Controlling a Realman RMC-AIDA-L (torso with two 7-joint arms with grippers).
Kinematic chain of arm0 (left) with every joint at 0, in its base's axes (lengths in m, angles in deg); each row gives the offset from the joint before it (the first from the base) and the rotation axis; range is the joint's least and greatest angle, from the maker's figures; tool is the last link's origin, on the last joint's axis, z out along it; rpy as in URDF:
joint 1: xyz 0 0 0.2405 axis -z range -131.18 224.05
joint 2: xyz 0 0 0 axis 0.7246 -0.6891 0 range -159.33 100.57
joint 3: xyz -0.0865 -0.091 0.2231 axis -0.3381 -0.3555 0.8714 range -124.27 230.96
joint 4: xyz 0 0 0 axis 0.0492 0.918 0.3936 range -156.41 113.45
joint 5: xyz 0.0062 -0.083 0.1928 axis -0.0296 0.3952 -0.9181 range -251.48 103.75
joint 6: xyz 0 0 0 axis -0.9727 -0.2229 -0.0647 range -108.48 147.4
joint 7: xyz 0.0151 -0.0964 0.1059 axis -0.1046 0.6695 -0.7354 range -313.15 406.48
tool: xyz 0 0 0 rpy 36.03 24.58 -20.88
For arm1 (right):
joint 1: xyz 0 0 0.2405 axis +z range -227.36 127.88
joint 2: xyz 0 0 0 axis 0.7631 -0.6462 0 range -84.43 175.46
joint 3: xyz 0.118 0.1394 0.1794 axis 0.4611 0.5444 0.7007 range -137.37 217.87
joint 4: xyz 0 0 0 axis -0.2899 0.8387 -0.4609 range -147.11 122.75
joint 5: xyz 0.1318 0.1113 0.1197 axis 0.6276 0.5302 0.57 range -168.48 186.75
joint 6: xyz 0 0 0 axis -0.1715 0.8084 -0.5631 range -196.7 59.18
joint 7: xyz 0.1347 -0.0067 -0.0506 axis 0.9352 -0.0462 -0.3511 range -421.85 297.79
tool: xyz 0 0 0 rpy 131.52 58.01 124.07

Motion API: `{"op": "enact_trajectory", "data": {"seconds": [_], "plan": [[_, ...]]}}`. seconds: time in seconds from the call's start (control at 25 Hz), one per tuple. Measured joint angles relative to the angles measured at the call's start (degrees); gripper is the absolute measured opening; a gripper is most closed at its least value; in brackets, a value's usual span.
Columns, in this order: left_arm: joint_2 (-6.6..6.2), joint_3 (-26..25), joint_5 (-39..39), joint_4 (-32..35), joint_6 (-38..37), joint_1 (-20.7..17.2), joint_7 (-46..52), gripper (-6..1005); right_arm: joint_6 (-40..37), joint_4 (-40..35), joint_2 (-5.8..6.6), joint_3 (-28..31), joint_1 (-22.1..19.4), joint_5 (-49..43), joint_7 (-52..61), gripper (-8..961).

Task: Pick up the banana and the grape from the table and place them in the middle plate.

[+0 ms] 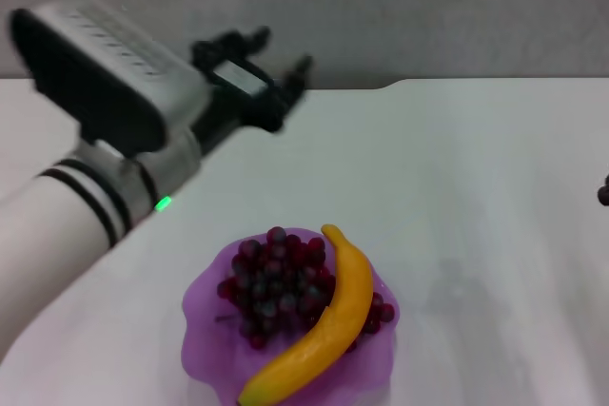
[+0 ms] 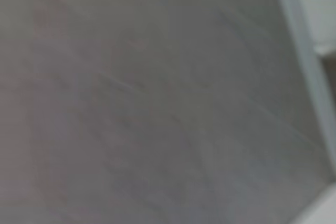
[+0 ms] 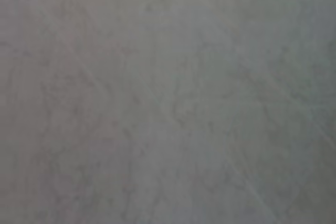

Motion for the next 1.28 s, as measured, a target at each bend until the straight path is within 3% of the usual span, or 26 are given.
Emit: {"op": "enact_trajectory", "data": {"seconds": [0.2, 0.32, 0.44, 0.68, 0.96, 1.16, 1.28], "plan": [[0.05, -1.77, 3.26, 7.05, -16.22, -1.22, 0.79, 539, 1.83, -0.19, 0.0, -0.88, 0.88, 0.02, 0.0, 10], [-0.03, -2.22, 7.17, 13.38, -30.36, -2.24, 2.55, 399, 2.61, -0.2, 0.0, -0.89, 1.01, 0.12, 0.0, 11], [0.04, -2.02, 7.56, 22.02, -45.28, -2.35, 3.5, 393, 2.66, -0.22, 0.0, -0.89, 1.0, 0.41, 0.0, 12], [0.14, -1.64, 7.43, 37.09, -64.14, -1.24, 10.35, 328, 2.7, -0.77, -0.01, -0.43, 0.55, 0.77, 0.0, 13], [0.1, -1.09, 4.98, 53.62, -70.09, 3.55, 15.7, 190, 2.72, -0.91, -0.08, -0.45, 0.42, 1.63, 0.0, 14], [0.2, 0.57, 3.68, 59.02, -69.87, 5.1, 17.9, 26, 2.72, -1.01, -0.08, -0.4, 0.47, 1.64, 0.0, 14], [0.23, 1.46, 3.71, 62.17, -69.71, 6.26, 19.73, 33, 2.72, -1.37, -0.09, -0.38, 0.5, 1.61, 0.07, 14]]}}
